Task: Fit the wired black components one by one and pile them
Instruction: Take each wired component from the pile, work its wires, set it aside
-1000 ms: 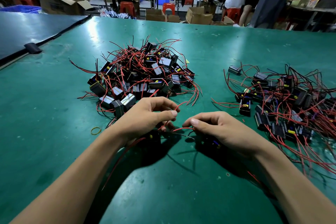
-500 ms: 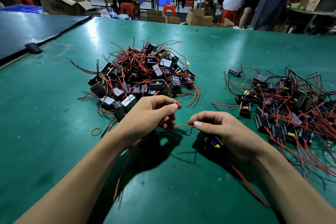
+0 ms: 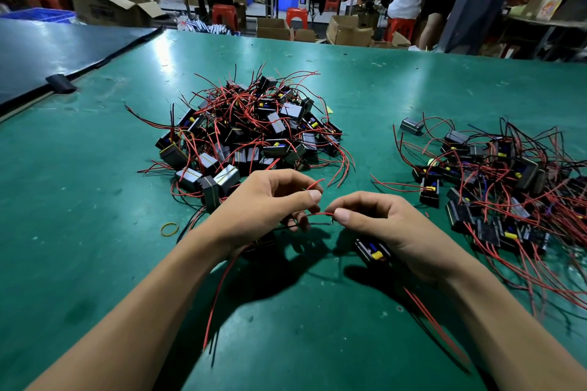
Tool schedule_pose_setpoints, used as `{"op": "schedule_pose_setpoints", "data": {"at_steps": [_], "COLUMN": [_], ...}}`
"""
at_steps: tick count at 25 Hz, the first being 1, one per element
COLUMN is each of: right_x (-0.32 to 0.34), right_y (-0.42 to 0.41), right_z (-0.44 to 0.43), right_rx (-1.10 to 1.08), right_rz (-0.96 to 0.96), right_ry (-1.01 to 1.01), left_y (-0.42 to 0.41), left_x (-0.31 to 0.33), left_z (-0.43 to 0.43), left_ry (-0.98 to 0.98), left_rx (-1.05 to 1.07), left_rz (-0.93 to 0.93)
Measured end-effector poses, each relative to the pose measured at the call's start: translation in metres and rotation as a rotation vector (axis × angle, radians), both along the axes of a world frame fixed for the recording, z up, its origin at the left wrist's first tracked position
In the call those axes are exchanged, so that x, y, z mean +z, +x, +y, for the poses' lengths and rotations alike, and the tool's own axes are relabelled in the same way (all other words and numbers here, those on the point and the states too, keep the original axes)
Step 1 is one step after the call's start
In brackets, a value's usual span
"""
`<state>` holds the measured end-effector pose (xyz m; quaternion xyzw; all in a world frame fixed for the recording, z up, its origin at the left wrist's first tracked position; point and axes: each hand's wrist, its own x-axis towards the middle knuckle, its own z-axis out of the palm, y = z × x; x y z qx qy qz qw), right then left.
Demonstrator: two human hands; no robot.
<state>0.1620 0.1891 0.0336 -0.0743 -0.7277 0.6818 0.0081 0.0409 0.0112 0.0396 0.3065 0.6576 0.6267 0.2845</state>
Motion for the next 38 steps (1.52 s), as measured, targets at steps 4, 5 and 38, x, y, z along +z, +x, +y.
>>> {"op": "schedule_pose_setpoints", "data": {"at_steps": [4, 5, 38], "right_x": [-0.003, -0.004, -0.009], "right_y": [-0.001, -0.002, -0.001], "right_z": [-0.004, -0.003, -0.013], "right_rx": [-0.113, -0.171, -0.370], "right_rz": [0.050, 0.082, 0.401], "right_ry": [0.154, 0.226, 0.478], "left_y": [0.002, 0.002, 0.010], "left_x": [-0.001, -0.001, 0.007], "left_z": [0.002, 0.002, 0.000], "left_ry": [0.033, 0.048, -0.072], "left_rx": [0.042, 0.058, -0.018], "left_rz": [0.026, 0.013, 0.128]}}
